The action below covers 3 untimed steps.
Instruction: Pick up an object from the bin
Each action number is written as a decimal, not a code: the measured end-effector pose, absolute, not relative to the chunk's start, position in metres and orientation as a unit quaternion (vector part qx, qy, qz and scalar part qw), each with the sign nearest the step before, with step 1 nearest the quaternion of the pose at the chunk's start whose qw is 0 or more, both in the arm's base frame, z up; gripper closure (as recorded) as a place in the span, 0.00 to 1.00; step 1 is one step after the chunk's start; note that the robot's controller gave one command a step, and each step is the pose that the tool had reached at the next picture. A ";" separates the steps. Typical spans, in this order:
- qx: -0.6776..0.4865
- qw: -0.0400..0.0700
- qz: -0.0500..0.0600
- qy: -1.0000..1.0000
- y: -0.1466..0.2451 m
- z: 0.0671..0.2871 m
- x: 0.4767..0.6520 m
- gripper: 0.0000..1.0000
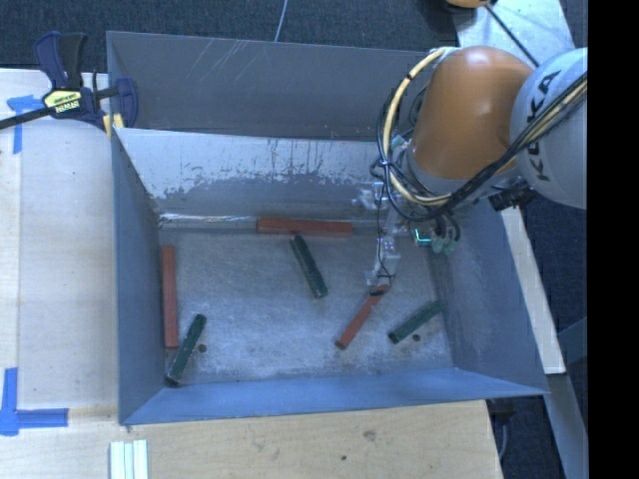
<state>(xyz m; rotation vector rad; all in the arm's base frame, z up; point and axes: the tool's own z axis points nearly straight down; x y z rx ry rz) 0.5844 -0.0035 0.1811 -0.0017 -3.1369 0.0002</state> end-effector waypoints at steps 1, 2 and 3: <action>-0.001 -0.002 0.000 -1.000 -0.004 0.186 0.586 0.00; 0.020 -0.004 0.000 -1.000 -0.028 0.124 0.542 0.00; 0.026 -0.002 0.000 -1.000 -0.034 0.079 0.565 0.00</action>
Offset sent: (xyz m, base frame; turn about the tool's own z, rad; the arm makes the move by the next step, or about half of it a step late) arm -0.0651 -0.0370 -0.0893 -0.0571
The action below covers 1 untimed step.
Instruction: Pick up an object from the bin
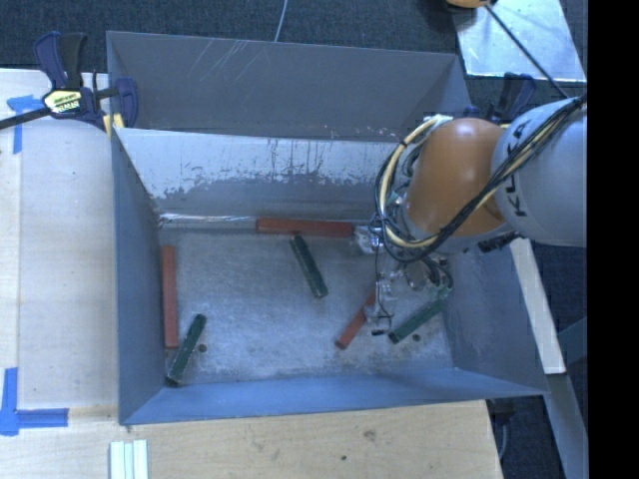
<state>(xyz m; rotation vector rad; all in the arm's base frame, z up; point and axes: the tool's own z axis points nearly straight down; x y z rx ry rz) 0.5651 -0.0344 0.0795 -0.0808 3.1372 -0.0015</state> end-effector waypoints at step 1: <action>-0.136 0.001 0.000 0.991 -0.059 0.070 0.502 1.00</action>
Offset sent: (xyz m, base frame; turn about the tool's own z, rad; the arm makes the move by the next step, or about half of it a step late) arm 0.0000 0.0000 0.0000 0.0000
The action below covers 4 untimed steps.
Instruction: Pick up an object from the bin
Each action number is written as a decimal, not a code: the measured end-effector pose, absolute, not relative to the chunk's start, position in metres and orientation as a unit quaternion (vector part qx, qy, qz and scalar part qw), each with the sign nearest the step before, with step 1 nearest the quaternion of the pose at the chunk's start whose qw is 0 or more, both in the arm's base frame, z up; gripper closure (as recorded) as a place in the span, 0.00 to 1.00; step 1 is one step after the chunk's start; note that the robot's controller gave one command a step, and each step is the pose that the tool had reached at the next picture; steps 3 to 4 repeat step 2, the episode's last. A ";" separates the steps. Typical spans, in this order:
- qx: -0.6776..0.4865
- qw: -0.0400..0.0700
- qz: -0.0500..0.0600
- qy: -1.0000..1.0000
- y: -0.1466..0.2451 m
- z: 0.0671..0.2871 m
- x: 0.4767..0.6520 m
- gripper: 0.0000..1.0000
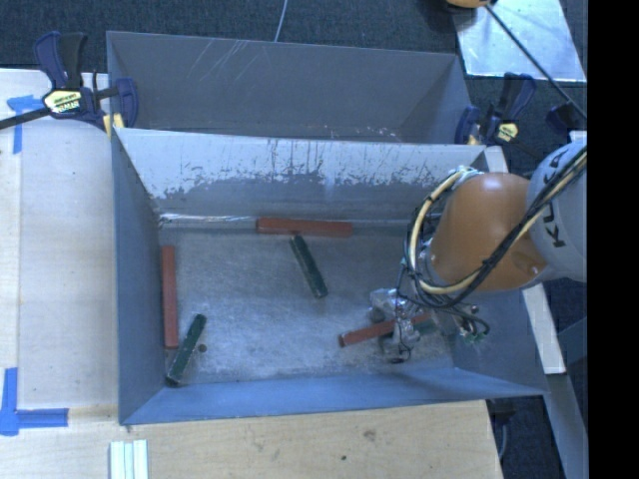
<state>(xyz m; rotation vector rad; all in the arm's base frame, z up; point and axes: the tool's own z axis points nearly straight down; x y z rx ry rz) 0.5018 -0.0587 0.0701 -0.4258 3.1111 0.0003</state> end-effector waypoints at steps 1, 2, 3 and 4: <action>-0.136 0.001 0.000 0.991 -0.059 0.070 0.502 1.00; -0.153 0.002 0.000 0.988 -0.051 0.204 0.503 1.00; -0.153 0.002 0.000 0.988 -0.051 0.204 0.503 1.00; -0.153 0.002 0.000 0.988 -0.051 0.204 0.503 1.00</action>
Offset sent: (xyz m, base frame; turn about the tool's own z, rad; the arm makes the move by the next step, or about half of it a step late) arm 0.0000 0.0075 0.1340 -0.0381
